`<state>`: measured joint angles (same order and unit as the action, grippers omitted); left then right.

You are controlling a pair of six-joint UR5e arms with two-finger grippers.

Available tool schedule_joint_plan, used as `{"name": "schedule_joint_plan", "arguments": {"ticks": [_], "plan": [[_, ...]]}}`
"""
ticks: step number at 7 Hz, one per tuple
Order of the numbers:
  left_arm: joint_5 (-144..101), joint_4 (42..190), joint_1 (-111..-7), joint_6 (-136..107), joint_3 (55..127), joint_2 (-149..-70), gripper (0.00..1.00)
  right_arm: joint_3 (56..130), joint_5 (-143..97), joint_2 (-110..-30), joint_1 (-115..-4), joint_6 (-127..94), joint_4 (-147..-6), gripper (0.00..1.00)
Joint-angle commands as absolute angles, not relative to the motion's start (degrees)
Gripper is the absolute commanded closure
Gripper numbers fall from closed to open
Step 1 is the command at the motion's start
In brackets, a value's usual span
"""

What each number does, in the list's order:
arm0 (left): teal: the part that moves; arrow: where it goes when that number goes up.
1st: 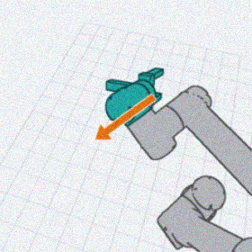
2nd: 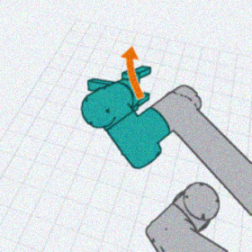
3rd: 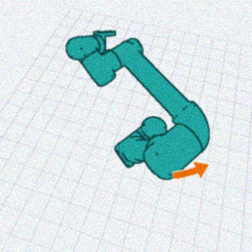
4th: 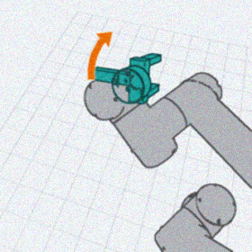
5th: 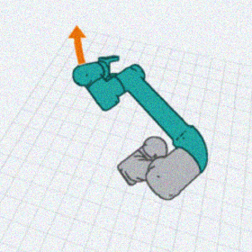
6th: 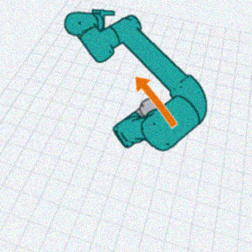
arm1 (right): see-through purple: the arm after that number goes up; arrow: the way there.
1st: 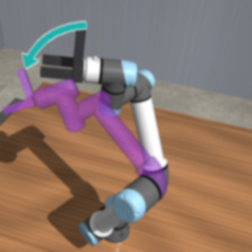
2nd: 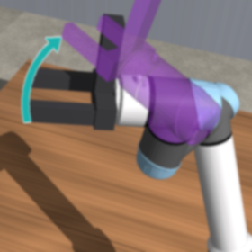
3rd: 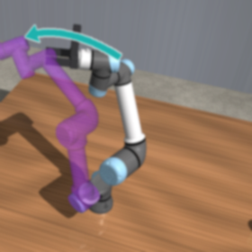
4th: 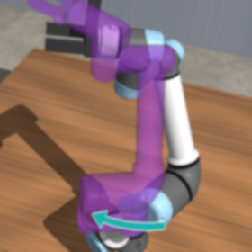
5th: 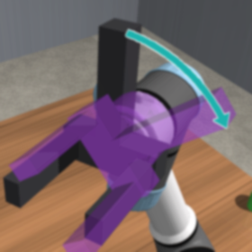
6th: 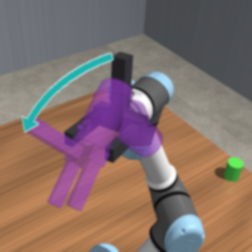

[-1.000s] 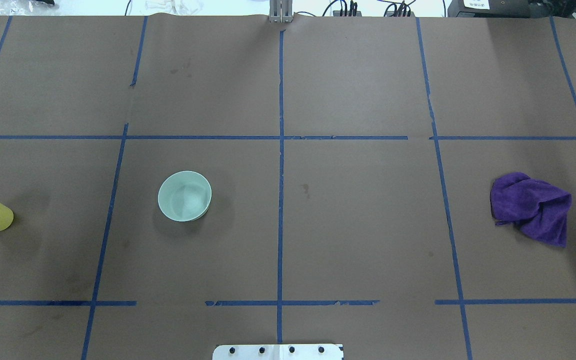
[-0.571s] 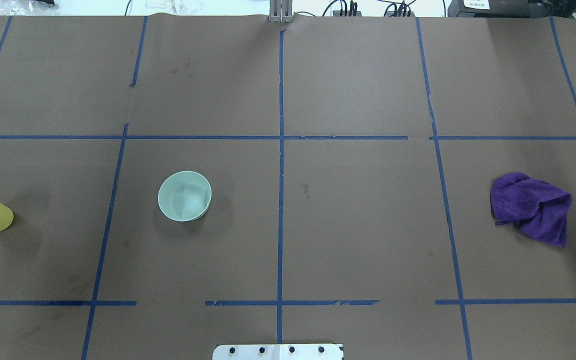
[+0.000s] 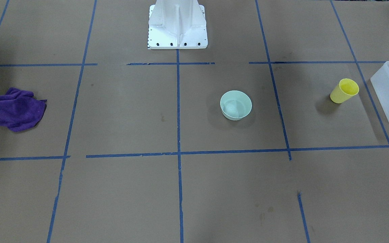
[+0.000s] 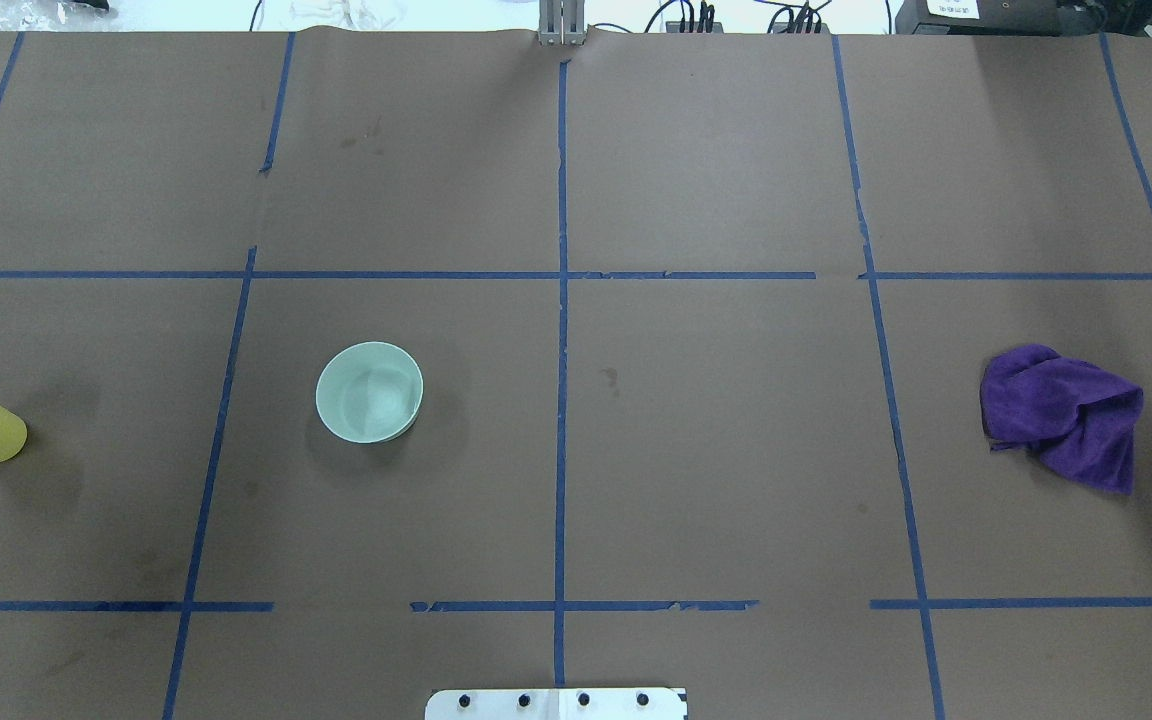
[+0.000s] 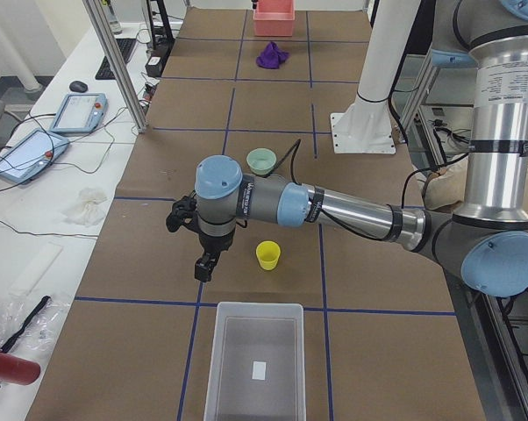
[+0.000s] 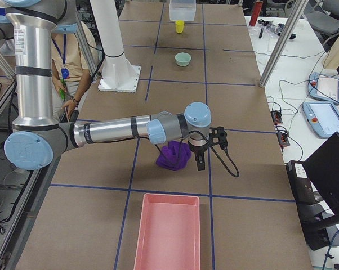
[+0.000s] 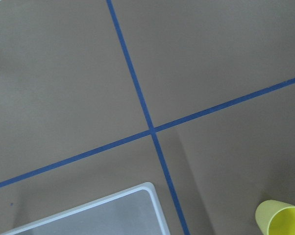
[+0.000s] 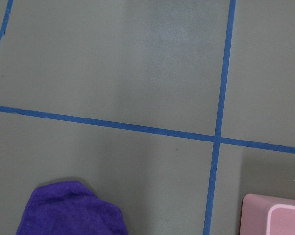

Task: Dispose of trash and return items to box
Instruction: 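Grasp the yellow plastic cup at the table edge with the left gripper, then lift the yellow cup off the table toward the clear bin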

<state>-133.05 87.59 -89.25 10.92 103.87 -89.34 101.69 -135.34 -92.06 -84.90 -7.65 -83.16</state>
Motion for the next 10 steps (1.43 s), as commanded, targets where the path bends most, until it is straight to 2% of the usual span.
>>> {"name": "schedule_joint_plan", "arguments": {"ticks": [1, 3, 4, 6, 8, 10], "plan": [[-135.78, 92.42, -77.58, -1.89, 104.07, -86.95, 0.0, 102.13, -135.61, -92.11, -83.94, -7.82, -82.97, 0.0], [-134.91, 110.03, -70.27, -11.99, 101.45, -79.84, 0.0, 102.22, -135.7, -92.02, -82.1, -7.82, -83.05, 0.0], [-134.39, 116.56, -66.4, -19.26, 99.16, -79.54, 0.0, 102.39, -135.09, -92.11, -80.7, -7.74, -83.06, 0.0], [-131.31, 121.61, -63.55, -21.7, 95.55, -79.28, 0.0, 102.39, -134.91, -92.11, -80.07, -7.73, -83.06, 0.0], [-131.31, 121.99, -62.67, -21.53, 94.84, -78.23, 0.01, 102.22, -135.26, -92.2, -80.07, -10.26, -82.97, 0.0], [-131.22, 121.82, -59.87, -21.8, 94.48, -78.75, 0.07, 102.39, -135.26, -91.93, -80.07, -12.48, -82.88, 0.0]]}}
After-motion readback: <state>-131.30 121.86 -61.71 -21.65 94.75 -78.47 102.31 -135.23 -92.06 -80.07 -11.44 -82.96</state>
